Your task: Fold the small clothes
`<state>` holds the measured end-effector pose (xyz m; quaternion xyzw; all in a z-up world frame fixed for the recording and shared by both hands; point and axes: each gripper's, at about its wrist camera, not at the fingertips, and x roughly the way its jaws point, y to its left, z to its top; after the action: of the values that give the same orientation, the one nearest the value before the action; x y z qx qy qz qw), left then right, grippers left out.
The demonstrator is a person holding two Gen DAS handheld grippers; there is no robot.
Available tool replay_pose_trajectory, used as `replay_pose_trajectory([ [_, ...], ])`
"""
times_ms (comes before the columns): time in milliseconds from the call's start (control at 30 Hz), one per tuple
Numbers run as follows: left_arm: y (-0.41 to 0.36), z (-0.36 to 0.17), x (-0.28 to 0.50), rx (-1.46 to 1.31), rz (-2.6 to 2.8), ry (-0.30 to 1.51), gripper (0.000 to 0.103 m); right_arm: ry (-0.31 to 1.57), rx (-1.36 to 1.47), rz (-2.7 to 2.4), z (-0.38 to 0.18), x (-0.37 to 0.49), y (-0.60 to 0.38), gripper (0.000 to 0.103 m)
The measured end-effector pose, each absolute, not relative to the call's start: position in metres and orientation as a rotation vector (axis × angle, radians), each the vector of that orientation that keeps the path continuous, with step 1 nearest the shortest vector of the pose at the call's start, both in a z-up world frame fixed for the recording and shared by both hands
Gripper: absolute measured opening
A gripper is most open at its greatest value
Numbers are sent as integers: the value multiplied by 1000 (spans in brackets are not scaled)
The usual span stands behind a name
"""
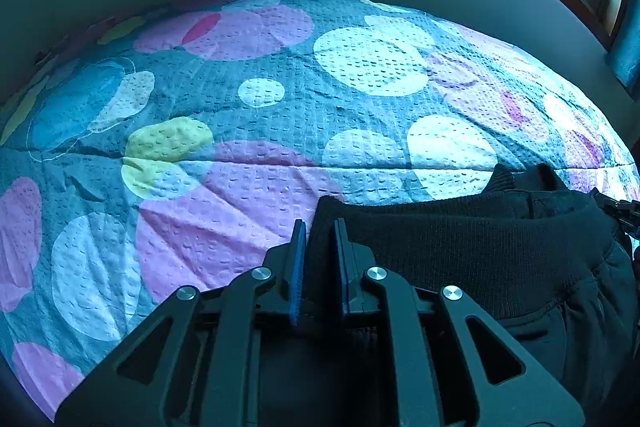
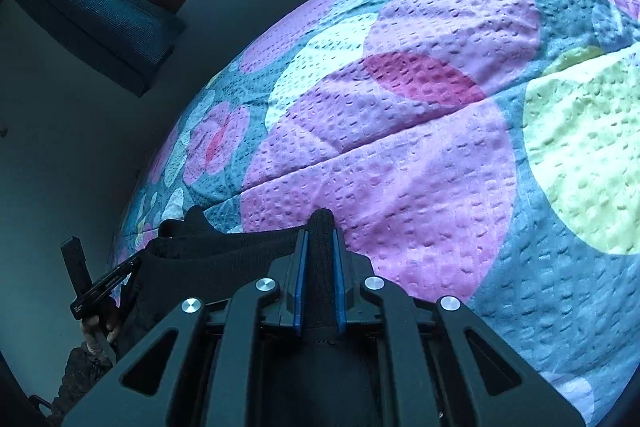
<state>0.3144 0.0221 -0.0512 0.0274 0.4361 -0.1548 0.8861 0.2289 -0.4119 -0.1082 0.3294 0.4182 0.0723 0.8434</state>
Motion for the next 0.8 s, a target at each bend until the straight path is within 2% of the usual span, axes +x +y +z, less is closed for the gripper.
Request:
replay_pose_trajectory([
  [433, 24, -53, 315, 36, -315, 894, 19, 874, 724, 164, -109, 227, -416, 12],
  [600, 30, -55, 317, 7, -305, 898, 30, 863, 751, 168, -109, 222, -421, 15],
  [733, 35, -50, 319, -26, -302, 910, 34, 851, 791, 154, -107, 218, -431, 23],
  [800, 38, -44, 315, -38, -298, 913, 41, 836, 805, 123, -103, 213, -438, 26],
])
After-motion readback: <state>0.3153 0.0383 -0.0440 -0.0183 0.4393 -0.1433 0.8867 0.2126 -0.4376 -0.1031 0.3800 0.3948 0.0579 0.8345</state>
